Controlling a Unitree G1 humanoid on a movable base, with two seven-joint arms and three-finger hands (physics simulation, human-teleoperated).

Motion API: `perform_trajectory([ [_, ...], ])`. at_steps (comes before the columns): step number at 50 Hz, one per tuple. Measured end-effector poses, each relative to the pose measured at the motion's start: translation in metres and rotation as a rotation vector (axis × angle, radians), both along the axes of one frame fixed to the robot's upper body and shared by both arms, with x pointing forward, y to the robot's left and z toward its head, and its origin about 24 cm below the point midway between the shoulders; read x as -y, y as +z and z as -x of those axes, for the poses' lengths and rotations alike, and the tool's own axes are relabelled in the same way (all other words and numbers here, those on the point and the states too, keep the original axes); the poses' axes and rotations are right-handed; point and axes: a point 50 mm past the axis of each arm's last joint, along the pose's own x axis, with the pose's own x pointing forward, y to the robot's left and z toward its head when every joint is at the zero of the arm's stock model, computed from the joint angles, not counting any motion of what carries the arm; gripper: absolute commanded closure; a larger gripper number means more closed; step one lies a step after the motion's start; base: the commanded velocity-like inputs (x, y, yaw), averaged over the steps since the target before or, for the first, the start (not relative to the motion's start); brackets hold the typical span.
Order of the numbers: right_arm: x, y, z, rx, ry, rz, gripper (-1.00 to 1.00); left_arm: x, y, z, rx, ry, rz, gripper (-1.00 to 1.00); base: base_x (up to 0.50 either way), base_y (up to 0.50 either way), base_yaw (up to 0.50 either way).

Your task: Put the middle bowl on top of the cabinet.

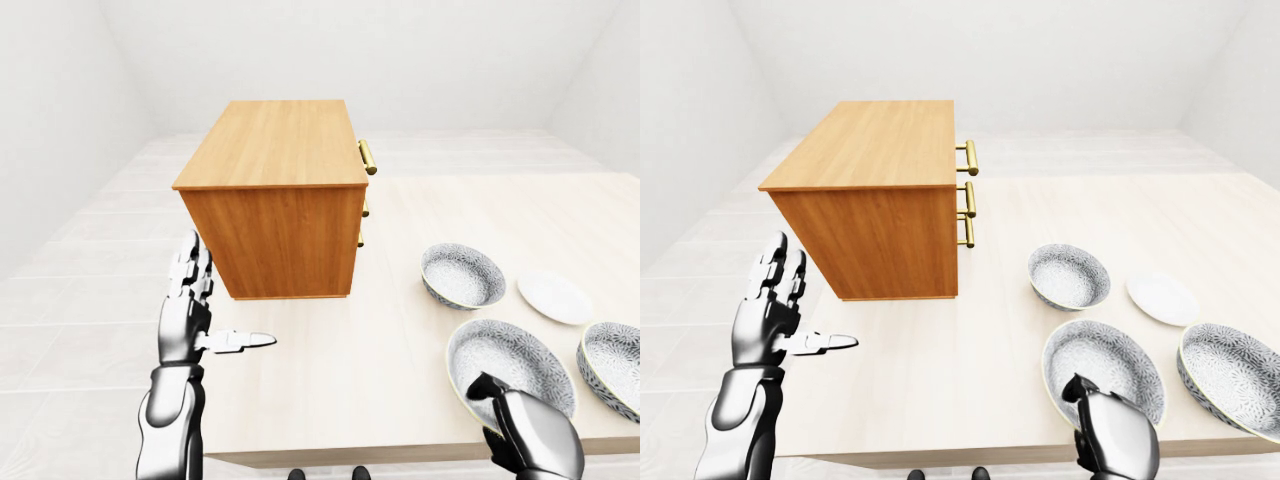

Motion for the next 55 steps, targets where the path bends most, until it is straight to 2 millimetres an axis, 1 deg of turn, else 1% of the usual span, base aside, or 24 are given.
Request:
perform_trajectory([
  [1,0.000,0.000,0.000,-0.001,0.001,-0.001,0.40,0.000,0.000,0.000,0.000,0.000,0.000,-1.00,0.00,0.00,0.00],
  [15,-0.001,0.001,0.001,-0.002,0.006,0.018,0.54,0.000,-0.001,0.000,-0.002,-0.001,0.000,-1.00,0.00,0.00,0.00],
  [16,-0.001,0.001,0.001,-0.004,0.007,0.021,0.59,0.000,-0.001,0.000,-0.002,-0.001,0.000,-1.00,0.00,0.00,0.00],
  [24,-0.001,0.001,0.002,-0.007,0.006,0.022,0.76,-0.001,-0.002,0.000,-0.003,0.000,0.001,-1.00,0.00,0.00,0.00],
  [26,-0.001,0.002,0.002,-0.006,0.005,0.023,0.87,-0.001,-0.002,0.000,-0.003,0.000,0.001,-1.00,0.00,0.00,0.00],
  [28,-0.001,0.003,0.003,-0.004,0.003,0.021,0.93,-0.001,-0.002,0.000,-0.003,0.000,0.002,-1.00,0.00,0.00,0.00],
  [29,-0.001,0.003,0.003,-0.002,0.002,0.020,1.00,-0.001,-0.002,0.000,-0.003,0.000,0.002,-1.00,0.00,0.00,0.00],
  [44,0.000,0.007,0.005,0.009,-0.021,-0.025,1.00,-0.002,0.000,0.000,0.000,0.000,0.003,-1.00,0.00,0.00,0.00],
  [55,0.001,0.017,0.004,0.035,-0.038,-0.053,1.00,-0.003,0.001,0.000,0.003,0.001,0.002,-1.00,0.00,0.00,0.00],
])
